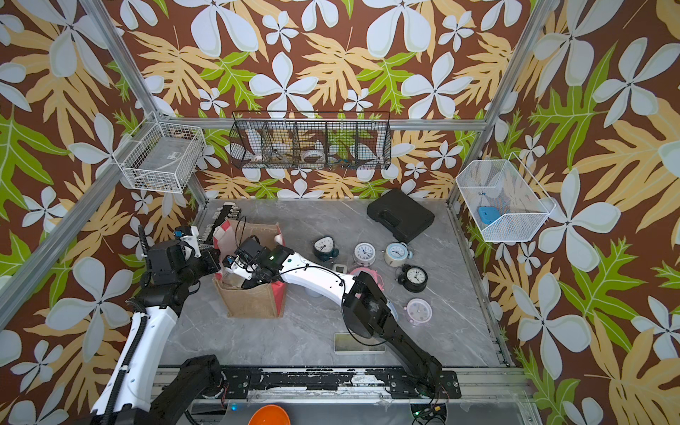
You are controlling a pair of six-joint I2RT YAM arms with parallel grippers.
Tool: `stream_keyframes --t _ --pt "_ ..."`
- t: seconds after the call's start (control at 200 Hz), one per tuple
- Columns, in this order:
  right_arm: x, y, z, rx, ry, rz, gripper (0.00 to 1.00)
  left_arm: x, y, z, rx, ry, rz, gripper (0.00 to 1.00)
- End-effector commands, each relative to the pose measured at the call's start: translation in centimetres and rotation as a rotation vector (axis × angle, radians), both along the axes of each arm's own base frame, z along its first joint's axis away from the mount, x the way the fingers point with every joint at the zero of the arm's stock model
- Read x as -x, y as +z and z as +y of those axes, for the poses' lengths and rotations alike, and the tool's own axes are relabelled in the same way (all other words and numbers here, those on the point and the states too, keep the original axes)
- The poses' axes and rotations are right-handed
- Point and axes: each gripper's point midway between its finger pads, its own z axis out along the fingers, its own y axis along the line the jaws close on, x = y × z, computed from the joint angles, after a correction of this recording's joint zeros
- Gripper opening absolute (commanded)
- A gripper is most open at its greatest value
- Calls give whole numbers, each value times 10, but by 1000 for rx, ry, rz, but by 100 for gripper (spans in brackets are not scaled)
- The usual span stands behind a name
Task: Put the alarm clock into the canvas bag
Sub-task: Place the alarm at the canvas bag.
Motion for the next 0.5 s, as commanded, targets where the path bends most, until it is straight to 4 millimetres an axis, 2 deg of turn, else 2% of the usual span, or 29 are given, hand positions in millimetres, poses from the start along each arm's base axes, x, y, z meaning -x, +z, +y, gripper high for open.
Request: stream_keyframes --t 0.0,0.175,0.34,0.42,0.495 --pt "17 -22 -5 55 77 66 48 -6 9 0 -4 -8 -28 0" --pt "29 -55 -9 108 138 127 50 -11 8 1 -3 -8 -19 0" --pt "25 -78 -9 138 137 130 54 -16 8 1 3 -13 -11 0" --pt "24 -78 -7 141 136 130 65 -18 11 1 3 -10 -15 0" --pt "24 -69 -5 125 131 129 76 -21 13 2 6 -8 -14 0"
